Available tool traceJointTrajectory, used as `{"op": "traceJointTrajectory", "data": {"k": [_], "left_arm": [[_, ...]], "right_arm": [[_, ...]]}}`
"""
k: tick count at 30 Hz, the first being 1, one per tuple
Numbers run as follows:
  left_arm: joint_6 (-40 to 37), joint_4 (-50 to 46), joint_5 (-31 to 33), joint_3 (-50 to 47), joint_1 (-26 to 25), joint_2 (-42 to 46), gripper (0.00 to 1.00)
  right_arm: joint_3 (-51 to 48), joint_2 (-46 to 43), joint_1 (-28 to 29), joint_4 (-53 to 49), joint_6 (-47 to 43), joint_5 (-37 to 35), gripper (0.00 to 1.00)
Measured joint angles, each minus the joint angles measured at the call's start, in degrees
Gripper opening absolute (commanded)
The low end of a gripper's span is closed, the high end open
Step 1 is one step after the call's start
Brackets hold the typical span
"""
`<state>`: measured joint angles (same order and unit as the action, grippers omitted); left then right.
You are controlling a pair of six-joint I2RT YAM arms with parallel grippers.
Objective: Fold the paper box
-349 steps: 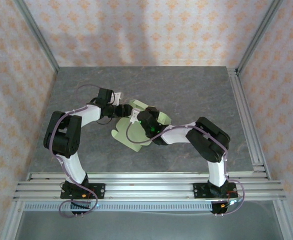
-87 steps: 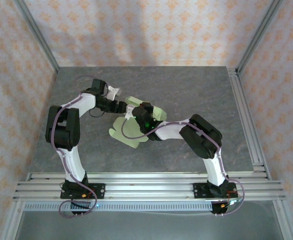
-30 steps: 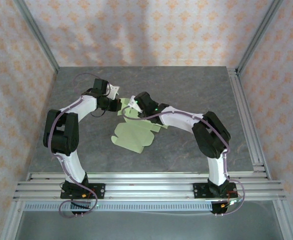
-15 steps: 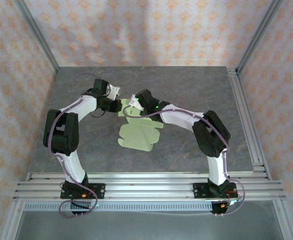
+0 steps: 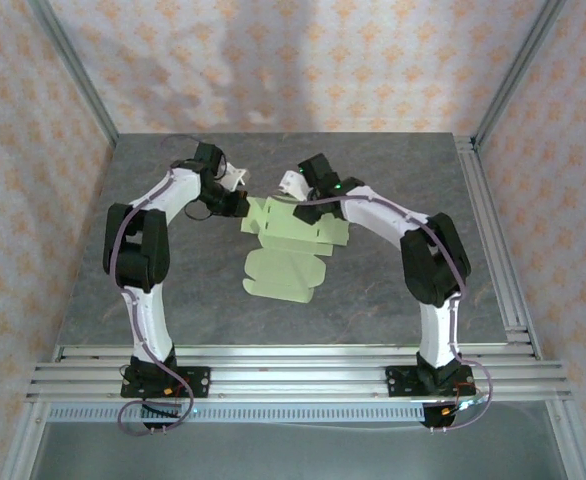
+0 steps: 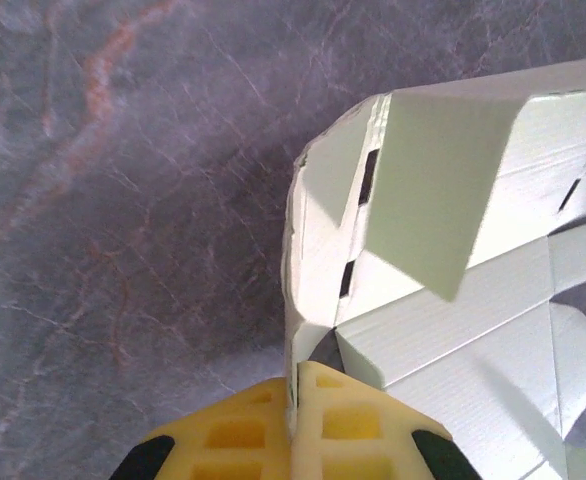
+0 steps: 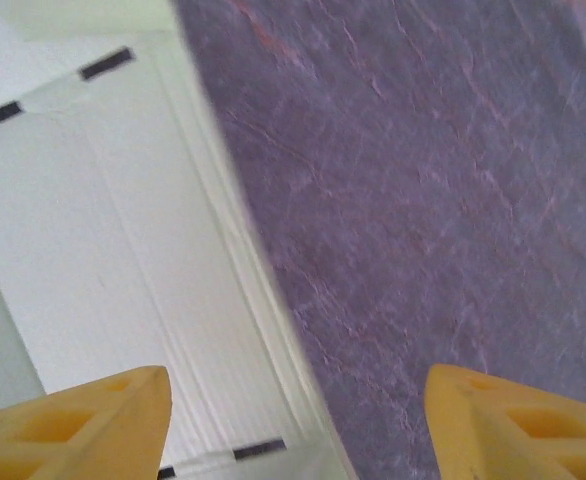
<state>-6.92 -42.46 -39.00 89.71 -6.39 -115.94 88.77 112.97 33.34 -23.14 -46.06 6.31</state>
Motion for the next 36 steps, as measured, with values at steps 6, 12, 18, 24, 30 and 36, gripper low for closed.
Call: {"op": "traceJointTrajectory", "data": {"k": [6, 12, 18, 24, 30, 36], "left_arm": [[0.4, -8.2, 0.4, 3.6, 0.0, -1.5, 0.0], [0.3, -12.1, 0.5, 4.7, 0.0, -1.6, 0.0], [0.3, -13.8, 0.7, 4.9, 0.0, -1.6, 0.0], [-0.2, -14.6, 0.7, 5.9, 0.0, -2.6, 0.0], [-0.7, -15.2, 0.7, 6.1, 0.0, -3.7, 0.0], [-0.7, -15.3, 0.7, 6.1, 0.0, -3.8, 0.0]], "right_arm": [[0.2, -0.2, -3.7, -2.1, -1.7, 8.9, 0.68], [8.5, 3.7, -6.4, -9.6, -8.8, 18.1, 0.66], [17.3, 9.8, -6.5, -15.5, -13.9, 21.4, 0.63], [21.5, 14.1, -5.5, -19.8, -15.8, 22.5, 0.62], [23.6, 17.0, -5.0, -21.6, -16.6, 22.4, 0.49], [26.0, 18.5, -5.0, -24.3, -17.1, 22.4, 0.33]]}}
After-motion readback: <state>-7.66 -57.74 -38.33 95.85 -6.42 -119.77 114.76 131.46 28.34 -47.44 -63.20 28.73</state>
